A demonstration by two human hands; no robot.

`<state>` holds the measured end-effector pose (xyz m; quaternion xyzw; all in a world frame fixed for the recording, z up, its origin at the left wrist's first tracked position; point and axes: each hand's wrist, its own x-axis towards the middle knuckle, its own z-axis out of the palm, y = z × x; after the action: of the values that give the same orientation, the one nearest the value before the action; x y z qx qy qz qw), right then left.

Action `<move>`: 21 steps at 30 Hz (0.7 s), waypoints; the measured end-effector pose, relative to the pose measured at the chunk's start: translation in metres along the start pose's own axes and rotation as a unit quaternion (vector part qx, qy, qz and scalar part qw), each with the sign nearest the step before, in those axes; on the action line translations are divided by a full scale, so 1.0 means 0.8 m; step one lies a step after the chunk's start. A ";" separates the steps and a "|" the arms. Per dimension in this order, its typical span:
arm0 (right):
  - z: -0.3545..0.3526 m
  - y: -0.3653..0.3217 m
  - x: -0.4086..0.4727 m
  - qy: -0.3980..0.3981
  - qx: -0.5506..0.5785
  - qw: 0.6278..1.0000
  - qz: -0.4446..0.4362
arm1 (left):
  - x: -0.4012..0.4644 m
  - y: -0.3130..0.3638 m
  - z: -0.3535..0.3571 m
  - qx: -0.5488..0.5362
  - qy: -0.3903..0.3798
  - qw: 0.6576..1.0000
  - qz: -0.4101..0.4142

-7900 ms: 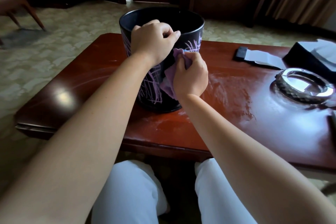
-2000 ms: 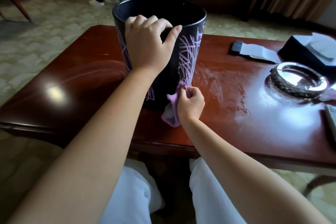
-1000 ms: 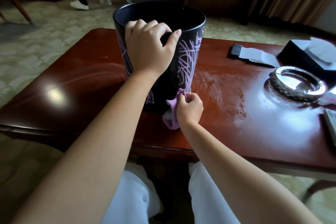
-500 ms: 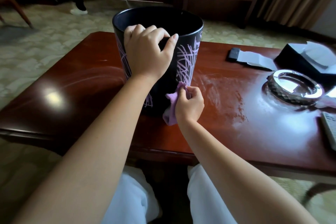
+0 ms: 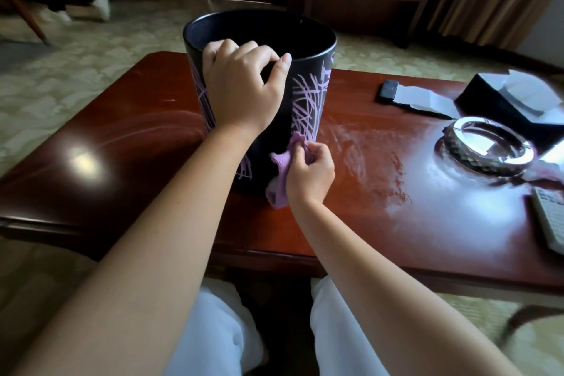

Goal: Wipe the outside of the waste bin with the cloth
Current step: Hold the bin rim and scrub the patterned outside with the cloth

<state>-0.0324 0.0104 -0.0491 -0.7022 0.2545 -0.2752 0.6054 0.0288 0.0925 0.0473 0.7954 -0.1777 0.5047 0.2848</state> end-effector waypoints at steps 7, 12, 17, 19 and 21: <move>0.000 -0.012 0.000 0.006 0.010 1.000 -0.021 | 0.000 -0.001 0.001 0.003 -0.008 1.000 -0.007; 0.002 -0.004 -0.003 0.006 0.000 1.000 -0.010 | 0.001 -0.001 -0.001 0.007 -0.016 1.000 -0.011; 0.002 -0.005 -0.003 -0.001 -0.019 1.000 0.010 | 0.003 -0.002 -0.003 0.002 -0.030 0.999 -0.012; 0.000 -0.019 0.004 0.006 0.002 1.000 -0.013 | 0.002 -0.001 -0.004 0.002 -0.028 1.000 -0.013; -0.001 -0.022 0.008 0.007 0.005 1.000 -0.029 | 0.003 0.000 -0.004 0.004 -0.029 0.999 -0.011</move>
<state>-0.0280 0.0079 -0.0307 -0.7046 0.2368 -0.2986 0.5986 0.0275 0.0948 0.0503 0.8131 -0.1747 0.4786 0.2816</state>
